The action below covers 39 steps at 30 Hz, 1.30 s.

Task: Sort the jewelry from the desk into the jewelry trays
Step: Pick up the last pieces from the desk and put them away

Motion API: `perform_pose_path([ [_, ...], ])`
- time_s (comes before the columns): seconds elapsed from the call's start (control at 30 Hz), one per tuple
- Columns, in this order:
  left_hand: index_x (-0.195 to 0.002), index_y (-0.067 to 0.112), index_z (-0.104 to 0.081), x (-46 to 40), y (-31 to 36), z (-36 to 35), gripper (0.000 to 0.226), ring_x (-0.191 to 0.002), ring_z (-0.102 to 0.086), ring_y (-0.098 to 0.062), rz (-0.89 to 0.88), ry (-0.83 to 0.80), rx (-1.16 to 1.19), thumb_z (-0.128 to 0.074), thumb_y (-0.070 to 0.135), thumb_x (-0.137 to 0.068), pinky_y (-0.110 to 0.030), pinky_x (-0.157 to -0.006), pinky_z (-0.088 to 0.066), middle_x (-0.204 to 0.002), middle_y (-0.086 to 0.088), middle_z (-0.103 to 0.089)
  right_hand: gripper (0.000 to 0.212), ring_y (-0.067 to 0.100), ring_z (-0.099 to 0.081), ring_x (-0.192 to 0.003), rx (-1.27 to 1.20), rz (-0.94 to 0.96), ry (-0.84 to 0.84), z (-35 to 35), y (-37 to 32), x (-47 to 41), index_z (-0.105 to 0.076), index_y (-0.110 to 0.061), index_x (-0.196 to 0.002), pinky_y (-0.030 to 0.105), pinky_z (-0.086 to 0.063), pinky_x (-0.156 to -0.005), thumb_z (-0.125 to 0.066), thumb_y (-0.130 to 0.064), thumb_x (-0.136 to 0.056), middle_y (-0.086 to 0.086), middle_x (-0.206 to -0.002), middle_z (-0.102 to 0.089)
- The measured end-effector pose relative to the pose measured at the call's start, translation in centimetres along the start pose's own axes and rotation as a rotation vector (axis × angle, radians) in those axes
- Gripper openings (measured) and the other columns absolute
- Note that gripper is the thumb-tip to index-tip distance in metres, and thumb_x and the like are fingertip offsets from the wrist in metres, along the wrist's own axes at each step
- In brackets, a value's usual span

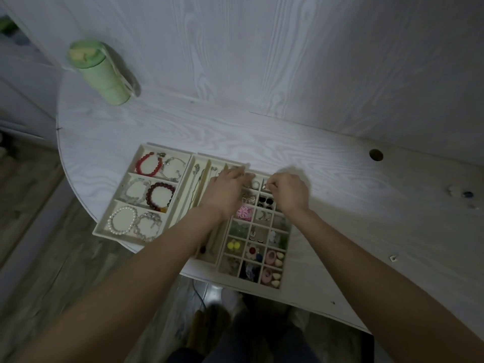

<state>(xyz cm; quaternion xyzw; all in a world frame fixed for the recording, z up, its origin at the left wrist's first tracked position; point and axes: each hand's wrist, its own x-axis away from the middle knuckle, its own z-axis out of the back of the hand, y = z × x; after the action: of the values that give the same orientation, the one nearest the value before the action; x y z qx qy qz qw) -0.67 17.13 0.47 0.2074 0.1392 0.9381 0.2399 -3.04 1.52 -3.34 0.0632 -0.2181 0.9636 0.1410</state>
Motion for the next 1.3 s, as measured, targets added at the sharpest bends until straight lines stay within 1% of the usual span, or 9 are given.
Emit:
perform_pose_path([
  [0.17,-0.144,0.029,-0.036,-0.2,-0.1,-0.1,0.066,-0.144,-0.015,-0.021,-0.007,0.021,0.020,-0.061,0.009,-0.086,-0.042,-0.116,-0.017,-0.157,0.000,-0.019,0.026,0.020,-0.065,-0.073,0.054,-0.006,0.058,-0.7,0.0,0.4,-0.066,-0.009,-0.067,0.032,-0.050,-0.058,-0.048,0.003,-0.082,0.005,-0.077,-0.070],
  [0.33,-0.145,0.031,-0.031,-0.2,-0.1,-0.3,0.066,-0.145,-0.012,-0.018,-0.004,-0.003,-0.003,-0.061,0.013,-0.088,-0.041,-0.116,-0.013,-0.157,0.003,-0.019,0.026,0.022,-0.067,-0.073,0.035,-0.011,0.000,-0.3,0.2,0.5,-0.072,-0.004,-0.078,0.031,-0.050,-0.057,-0.048,0.003,-0.083,0.009,-0.084,-0.073],
  [0.47,-0.146,0.029,-0.032,-0.1,-0.2,-0.2,0.066,-0.145,-0.013,-0.016,-0.004,-0.007,-0.004,-0.059,0.012,-0.088,-0.040,-0.115,-0.015,-0.156,0.003,-0.021,0.024,0.024,-0.068,-0.081,0.058,0.003,-0.031,-0.1,0.6,0.5,-0.074,-0.003,-0.088,0.036,-0.054,-0.065,-0.051,0.004,-0.084,0.010,-0.093,-0.073],
  [0.6,-0.145,0.029,-0.033,-0.3,-0.1,-0.1,0.066,-0.144,-0.014,-0.016,0.003,-0.007,-0.002,-0.060,0.011,-0.088,-0.039,-0.115,-0.015,-0.156,0.003,-0.021,0.021,0.020,-0.067,-0.072,0.077,-0.022,-0.002,-0.8,0.3,0.2,-0.073,-0.006,-0.077,0.036,-0.057,-0.064,-0.055,0.005,-0.082,0.005,-0.082,-0.073],
  [0.67,-0.144,0.029,-0.034,-0.4,0.0,-0.1,0.065,-0.144,-0.015,-0.017,0.003,0.000,-0.005,-0.061,0.012,-0.087,-0.039,-0.115,-0.015,-0.156,0.003,-0.023,0.024,0.018,-0.063,-0.065,0.094,-0.046,0.009,-1.0,0.0,0.1,-0.069,-0.006,-0.069,0.033,-0.055,-0.061,-0.053,0.008,-0.079,0.003,-0.071,-0.068],
  [0.8,-0.144,0.027,-0.035,-0.7,-0.1,0.0,0.065,-0.143,-0.018,-0.016,-0.009,0.012,-0.034,-0.058,0.008,-0.086,-0.037,-0.113,-0.019,-0.154,0.002,-0.027,0.031,0.016,-0.048,-0.057,0.168,-0.042,0.026,-1.3,-0.4,0.4,-0.055,-0.014,-0.062,0.027,-0.034,-0.050,-0.047,0.014,-0.073,0.001,-0.061,-0.051],
  [0.93,-0.142,0.026,-0.038,-0.9,-0.1,0.0,0.059,-0.142,-0.020,-0.016,-0.015,0.017,-0.035,-0.055,0.010,-0.088,-0.037,-0.112,-0.020,-0.152,0.002,-0.031,0.027,0.018,-0.050,-0.060,0.209,-0.014,0.035,-1.5,-0.4,0.6,-0.060,-0.009,-0.068,0.028,-0.031,-0.052,-0.046,0.014,-0.073,0.004,-0.068,-0.058],
  [1.07,-0.142,0.027,-0.039,-1.0,-0.2,-0.3,0.061,-0.141,-0.022,-0.018,-0.018,0.030,-0.056,-0.060,0.011,-0.086,-0.037,-0.111,-0.022,-0.151,0.001,-0.034,0.026,0.018,-0.049,-0.058,0.243,0.011,0.063,-1.8,-0.3,0.5,-0.060,-0.009,-0.068,0.026,-0.022,-0.046,-0.047,0.013,-0.073,0.005,-0.070,-0.060],
  [1.3,-0.139,0.026,-0.043,-1.2,-0.2,-0.2,0.054,-0.140,-0.024,-0.018,-0.024,0.028,-0.066,-0.059,0.020,-0.088,-0.035,-0.109,-0.022,-0.149,0.000,-0.036,0.017,0.023,-0.052,-0.059,0.258,0.101,0.143,-2.0,-0.2,0.5,-0.061,-0.007,-0.075,0.027,-0.029,-0.051,-0.052,0.005,-0.083,0.007,-0.078,-0.062],
])
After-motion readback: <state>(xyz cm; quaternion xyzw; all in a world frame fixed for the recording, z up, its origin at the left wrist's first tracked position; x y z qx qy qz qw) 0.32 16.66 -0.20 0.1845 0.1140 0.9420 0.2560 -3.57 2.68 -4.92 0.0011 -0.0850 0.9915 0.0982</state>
